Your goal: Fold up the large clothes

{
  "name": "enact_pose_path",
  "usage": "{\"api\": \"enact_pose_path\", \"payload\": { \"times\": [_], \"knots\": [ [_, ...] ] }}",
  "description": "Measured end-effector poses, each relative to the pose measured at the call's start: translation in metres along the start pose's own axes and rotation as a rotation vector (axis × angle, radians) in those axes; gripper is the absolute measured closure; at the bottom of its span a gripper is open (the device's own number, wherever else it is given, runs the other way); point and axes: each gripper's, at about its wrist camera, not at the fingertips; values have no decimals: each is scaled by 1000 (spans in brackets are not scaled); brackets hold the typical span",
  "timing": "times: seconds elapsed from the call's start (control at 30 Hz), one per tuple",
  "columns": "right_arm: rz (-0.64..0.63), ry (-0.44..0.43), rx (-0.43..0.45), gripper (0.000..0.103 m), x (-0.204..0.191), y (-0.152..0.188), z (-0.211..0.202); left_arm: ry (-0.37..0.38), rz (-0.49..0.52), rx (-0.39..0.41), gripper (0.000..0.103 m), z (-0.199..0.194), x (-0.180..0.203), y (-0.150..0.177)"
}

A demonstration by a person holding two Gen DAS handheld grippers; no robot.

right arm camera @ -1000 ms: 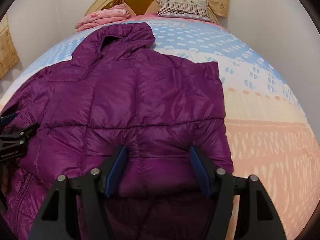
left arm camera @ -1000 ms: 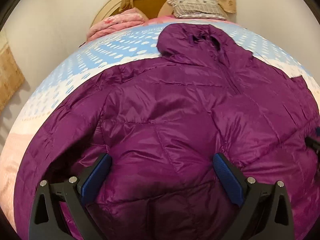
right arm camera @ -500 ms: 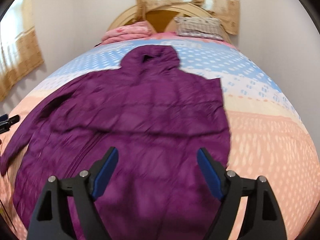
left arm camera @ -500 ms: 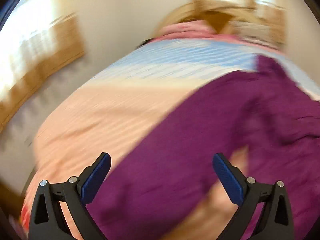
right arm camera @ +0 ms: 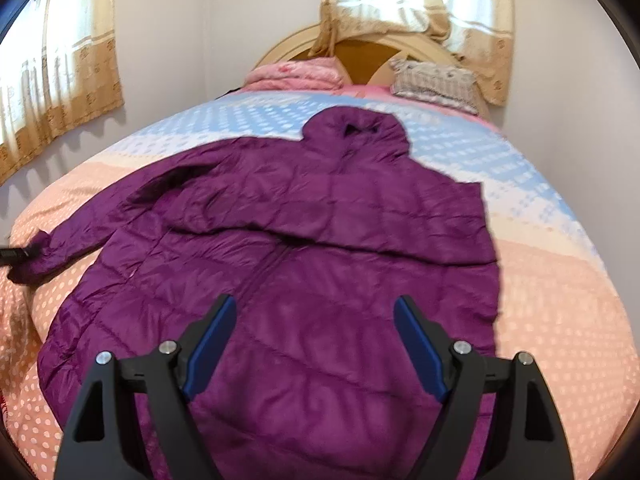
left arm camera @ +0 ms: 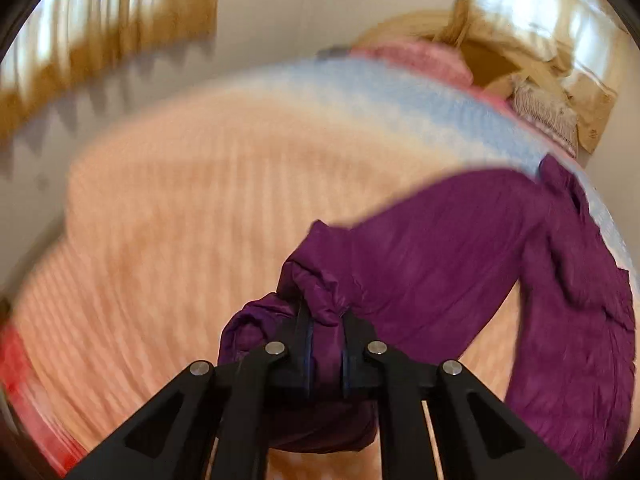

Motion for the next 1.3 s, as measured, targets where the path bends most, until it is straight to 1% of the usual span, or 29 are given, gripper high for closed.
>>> {"api": "enact_pose_path", "payload": {
  "times": [0.03, 0.07, 0.1, 0.13, 0.17, 0.2, 0.23, 0.27, 0.3, 0.37, 0.4, 0.43, 0.47, 0.5, 0.6, 0.63, 0.67, 0.7, 0.73, 0.77, 0.87, 0.93, 1.0, 1.03, 1.07, 1.13, 1.23, 1.27, 1.3],
  "knots": [
    [18, 21, 3, 20, 9, 0, -1, -16, 42, 56, 94, -13, 16, -18],
    [48, 39, 5, 20, 20, 0, -1, -10, 68, 95, 94, -22, 30, -33],
    [73, 48, 5, 20, 27, 0, -1, 6, 93, 135, 94, -32, 44, -45],
    [106, 56, 5, 20, 37, 0, -1, 26, 134, 187, 94, -47, 70, -62],
    [142, 63, 9, 20, 47, 1, -2, 40, 165, 219, 94, -54, 87, -72],
    [162, 67, 12, 20, 53, 1, -3, 63, 197, 247, 95, -63, 108, -78],
    [189, 71, 18, 20, 61, 2, -4, 105, 241, 273, 95, -73, 142, -84],
    [207, 74, 22, 20, 67, 4, -5, 133, 272, 286, 94, -84, 158, -84],
    [217, 77, 23, 20, 72, 5, -6, 161, 306, 301, 94, -86, 184, -86],
    [229, 83, 25, 20, 80, 7, -8, 234, 384, 323, 94, -93, 240, -78],
    [236, 84, 24, 20, 85, 9, -8, 275, 420, 323, 94, -94, 269, -70],
    [247, 87, 22, 20, 90, 12, -9, 309, 446, 316, 94, -93, 290, -62],
    [255, 91, 21, 20, 94, 13, -10, 337, 477, 313, 94, -92, 315, -48],
    [263, 96, 18, 20, 99, 16, -10, 354, 512, 322, 94, -91, 340, -35],
    [283, 105, 7, 20, 110, 22, -9, 372, 613, 319, 86, -80, 403, -4],
    [288, 106, 1, 20, 114, 24, -9, 362, 632, 319, 73, -77, 417, 0],
    [291, 104, -6, 20, 117, 25, -9, 344, 641, 330, 41, -76, 430, 5],
    [292, 102, -11, 20, 120, 25, -9, 314, 637, 366, 23, -78, 438, 9],
    [292, 100, -13, 20, 122, 25, -9, 311, 625, 405, 7, -83, 439, 10],
    [292, 99, -15, 20, 123, 26, -9, 333, 610, 447, 6, -87, 436, 10],
    [295, 83, -21, 19, 123, 21, -8, 335, 597, 453, 5, -86, 427, 1],
    [291, 63, -22, 16, 120, 16, -6, 309, 583, 460, 5, -80, 408, -6],
    [289, 35, -19, 12, 116, 9, -1, 255, 565, 454, 4, -63, 383, -14],
    [288, 8, -24, 11, 111, 2, 3, 214, 554, 437, 4, -51, 371, -16],
    [284, -7, -28, 11, 107, -3, 8, 190, 543, 416, 4, -43, 358, -17],
    [267, -38, -45, 11, 97, -17, 22, 128, 512, 347, 4, -16, 329, -15],
    [263, -75, -111, 11, 84, -29, 55, 13, 431, 226, 4, 31, 281, -6],
    [260, -86, -137, 12, 82, -30, 64, -8, 403, 192, 4, 42, 269, -2],
    [254, -95, -172, 26, 79, -31, 78, -26, 369, 147, 4, 55, 255, 2]
  ]
}}
Point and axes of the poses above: each gripper's, at about its wrist camera, not at the fingertips, and z roughly the way its jaws point, x to its right, y to its underside, and after that the axes turned 3 degrees about x, right-handed
